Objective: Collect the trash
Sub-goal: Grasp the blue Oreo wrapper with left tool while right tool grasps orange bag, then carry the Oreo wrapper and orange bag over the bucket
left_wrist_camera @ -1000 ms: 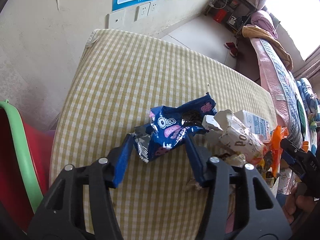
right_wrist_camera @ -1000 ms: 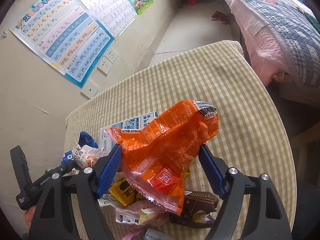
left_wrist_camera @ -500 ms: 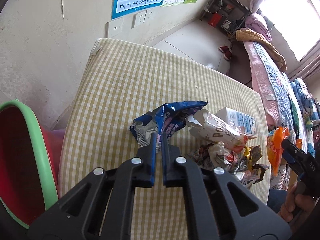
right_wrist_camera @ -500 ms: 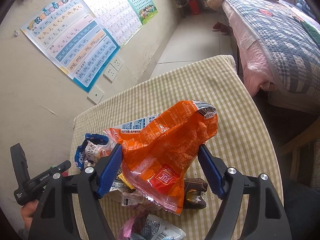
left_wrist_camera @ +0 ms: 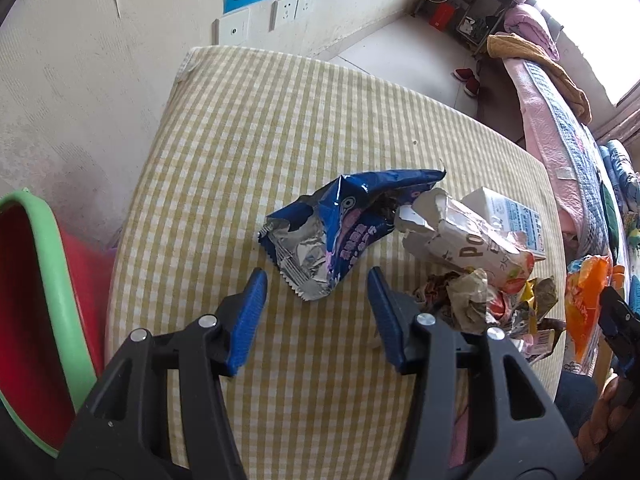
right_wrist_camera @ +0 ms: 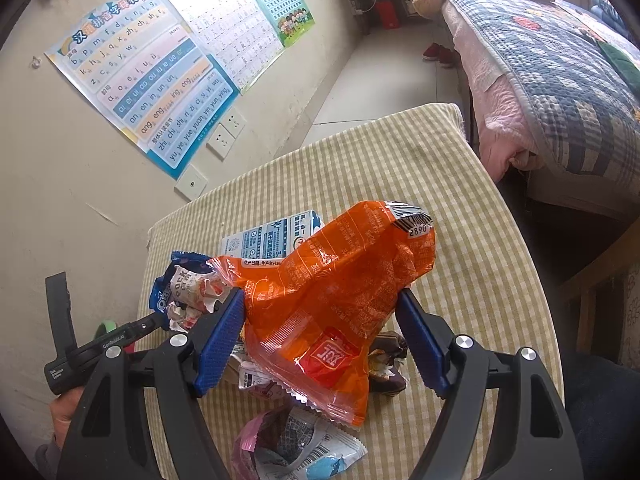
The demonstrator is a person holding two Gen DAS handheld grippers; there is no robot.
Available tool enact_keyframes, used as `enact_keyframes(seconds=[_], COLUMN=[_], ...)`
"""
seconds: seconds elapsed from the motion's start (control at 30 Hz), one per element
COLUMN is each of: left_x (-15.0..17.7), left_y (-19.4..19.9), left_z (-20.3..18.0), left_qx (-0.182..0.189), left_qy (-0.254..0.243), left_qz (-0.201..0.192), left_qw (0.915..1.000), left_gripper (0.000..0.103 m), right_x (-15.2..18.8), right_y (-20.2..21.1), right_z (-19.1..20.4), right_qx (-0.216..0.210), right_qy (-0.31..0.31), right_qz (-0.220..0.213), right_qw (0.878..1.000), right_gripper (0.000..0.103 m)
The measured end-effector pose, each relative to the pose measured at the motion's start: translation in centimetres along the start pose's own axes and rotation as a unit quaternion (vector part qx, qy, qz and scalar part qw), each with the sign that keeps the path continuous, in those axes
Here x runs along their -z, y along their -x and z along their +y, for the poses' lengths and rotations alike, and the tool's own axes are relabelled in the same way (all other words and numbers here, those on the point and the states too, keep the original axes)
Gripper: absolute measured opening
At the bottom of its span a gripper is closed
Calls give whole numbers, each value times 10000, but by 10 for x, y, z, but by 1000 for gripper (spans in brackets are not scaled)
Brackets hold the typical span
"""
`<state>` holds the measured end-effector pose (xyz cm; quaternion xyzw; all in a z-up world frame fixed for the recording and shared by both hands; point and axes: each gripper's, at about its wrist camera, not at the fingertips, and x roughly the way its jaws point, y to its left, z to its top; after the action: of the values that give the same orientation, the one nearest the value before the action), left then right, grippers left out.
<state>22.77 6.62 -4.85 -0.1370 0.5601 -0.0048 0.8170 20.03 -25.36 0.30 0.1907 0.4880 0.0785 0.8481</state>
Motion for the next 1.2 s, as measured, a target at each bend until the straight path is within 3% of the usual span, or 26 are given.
enact_keyframes(seconds=[0.03,0.1,0.17,0.67,1.2], left_x=[-1,-1,0,22,67], left_y=[-4,-11,-13,67,138], left_z=[-1,-2,-4,-6,26], left_qx=[35,117,128,224,155], left_qy=[2,12,-11,-81,257], left_qz=[44,157,156,-438,-856], left_qw=[10000,9998,9998,9988,9959], left_gripper=[43,17,0,0,0], right_x=[-1,-3,-4,2,46], right_y=[-1,-4,-6,25,53], right_z=[0,-1,0,27,99], right_qx=[10,15,11,-202,-411], right_qy=[0,-1,19,304,1164], right_qz=[2,19,31,-243,-195], right_qw=[10000,10000,10000,9990,9922], right_gripper=[74,74,74,74,74])
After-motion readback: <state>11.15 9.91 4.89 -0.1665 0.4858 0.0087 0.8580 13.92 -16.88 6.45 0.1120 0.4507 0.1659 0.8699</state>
